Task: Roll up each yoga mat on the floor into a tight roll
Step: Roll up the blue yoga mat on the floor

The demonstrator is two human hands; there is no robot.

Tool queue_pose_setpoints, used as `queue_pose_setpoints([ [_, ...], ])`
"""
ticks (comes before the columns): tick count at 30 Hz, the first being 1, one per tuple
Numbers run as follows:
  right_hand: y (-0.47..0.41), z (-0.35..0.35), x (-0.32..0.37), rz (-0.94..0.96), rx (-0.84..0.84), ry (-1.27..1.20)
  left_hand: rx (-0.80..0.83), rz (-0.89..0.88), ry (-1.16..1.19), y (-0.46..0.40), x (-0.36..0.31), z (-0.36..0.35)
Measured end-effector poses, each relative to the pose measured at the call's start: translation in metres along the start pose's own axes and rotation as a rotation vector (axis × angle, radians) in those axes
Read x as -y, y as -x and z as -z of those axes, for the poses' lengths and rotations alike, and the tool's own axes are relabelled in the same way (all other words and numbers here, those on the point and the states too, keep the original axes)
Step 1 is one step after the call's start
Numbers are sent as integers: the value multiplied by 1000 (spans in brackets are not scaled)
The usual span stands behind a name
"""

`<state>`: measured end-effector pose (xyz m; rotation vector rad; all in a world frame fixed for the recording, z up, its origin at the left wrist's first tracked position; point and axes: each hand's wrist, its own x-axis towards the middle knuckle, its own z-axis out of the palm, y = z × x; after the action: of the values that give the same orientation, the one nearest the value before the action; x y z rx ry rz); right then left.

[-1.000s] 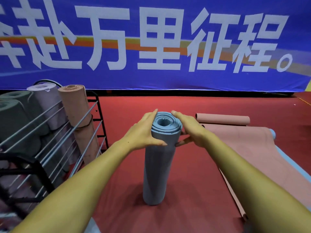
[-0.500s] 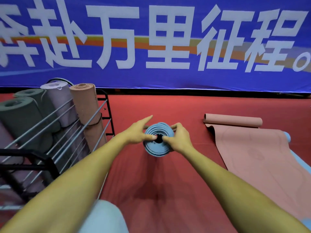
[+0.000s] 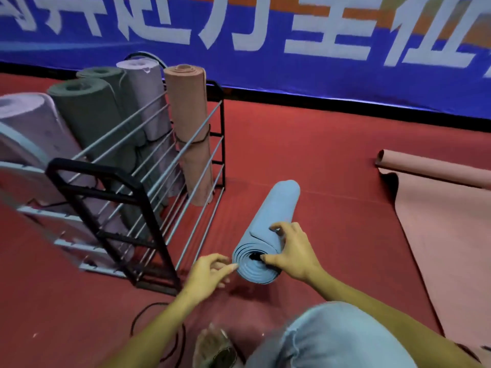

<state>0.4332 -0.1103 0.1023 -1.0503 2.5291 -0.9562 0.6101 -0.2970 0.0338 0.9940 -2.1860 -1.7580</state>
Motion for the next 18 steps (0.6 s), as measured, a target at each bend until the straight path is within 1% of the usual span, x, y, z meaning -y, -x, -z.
queue_pose_setpoints([
  [5, 9, -47, -3, -23, -90, -37, -57, 128, -216, 14, 103, 39],
  [7, 10, -59, -3, -20, -104, -33, -89, 234, -267, 16, 137, 50],
  [11, 12, -79, -4, -22, -107, -14, -134, 334, -414, 8, 198, 64],
  [15, 14, -97, -5, -50, -122, -9, -184, 493, -545, 11, 208, 61],
  [18, 16, -105, -7, -80, -126, -12, -163, 561, -633, 12, 207, 48],
])
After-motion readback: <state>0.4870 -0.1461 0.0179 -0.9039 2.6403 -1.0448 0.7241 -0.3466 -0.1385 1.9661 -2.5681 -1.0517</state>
